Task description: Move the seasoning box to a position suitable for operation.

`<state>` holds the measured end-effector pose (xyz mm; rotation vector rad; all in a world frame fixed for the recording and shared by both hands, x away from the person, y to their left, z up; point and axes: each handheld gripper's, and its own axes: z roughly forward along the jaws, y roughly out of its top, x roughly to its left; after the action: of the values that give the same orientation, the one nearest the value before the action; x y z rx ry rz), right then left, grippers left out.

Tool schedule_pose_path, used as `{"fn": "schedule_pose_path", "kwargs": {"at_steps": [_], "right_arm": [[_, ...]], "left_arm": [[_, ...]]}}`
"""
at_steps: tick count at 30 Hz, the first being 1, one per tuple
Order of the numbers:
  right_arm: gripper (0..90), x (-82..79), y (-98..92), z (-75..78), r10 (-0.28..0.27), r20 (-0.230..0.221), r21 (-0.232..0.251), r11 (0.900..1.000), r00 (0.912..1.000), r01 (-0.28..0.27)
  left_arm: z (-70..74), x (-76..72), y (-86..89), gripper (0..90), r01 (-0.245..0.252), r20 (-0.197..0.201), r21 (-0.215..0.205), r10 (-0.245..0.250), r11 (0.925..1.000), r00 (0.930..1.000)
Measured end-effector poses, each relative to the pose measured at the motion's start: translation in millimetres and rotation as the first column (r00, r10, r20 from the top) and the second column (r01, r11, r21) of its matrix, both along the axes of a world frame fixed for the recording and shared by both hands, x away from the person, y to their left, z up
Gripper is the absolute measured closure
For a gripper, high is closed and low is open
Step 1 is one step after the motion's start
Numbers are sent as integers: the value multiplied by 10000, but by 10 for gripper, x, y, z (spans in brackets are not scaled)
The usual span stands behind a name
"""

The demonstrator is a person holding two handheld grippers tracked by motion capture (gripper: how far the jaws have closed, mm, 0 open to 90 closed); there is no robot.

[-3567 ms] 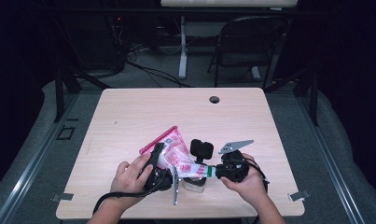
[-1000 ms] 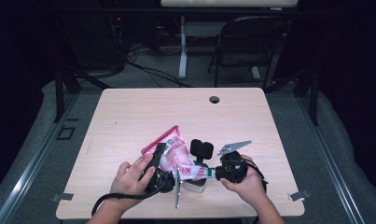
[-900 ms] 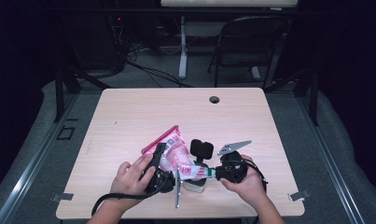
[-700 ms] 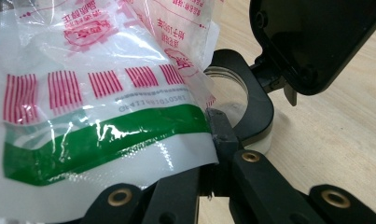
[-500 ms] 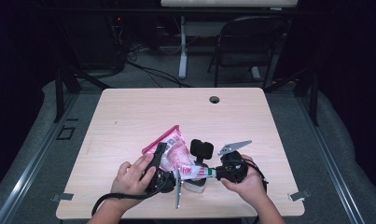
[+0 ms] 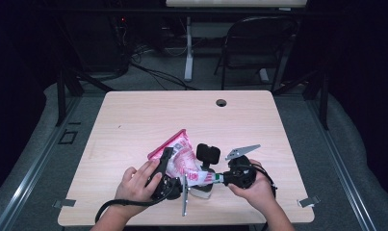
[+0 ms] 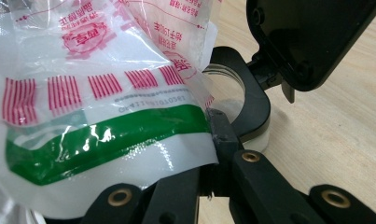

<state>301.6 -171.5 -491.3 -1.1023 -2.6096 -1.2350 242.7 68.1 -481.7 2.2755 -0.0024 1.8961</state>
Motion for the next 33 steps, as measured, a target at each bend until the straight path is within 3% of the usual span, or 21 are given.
{"fn": "schedule_pose_path", "kwargs": {"at_steps": [33], "right_arm": [[900, -7, 1, 2, -85, 63, -10, 10000, 9999, 85]], "left_arm": [[20, -25, -27, 636, 102, 131, 26, -102, 9999, 9999]]}}
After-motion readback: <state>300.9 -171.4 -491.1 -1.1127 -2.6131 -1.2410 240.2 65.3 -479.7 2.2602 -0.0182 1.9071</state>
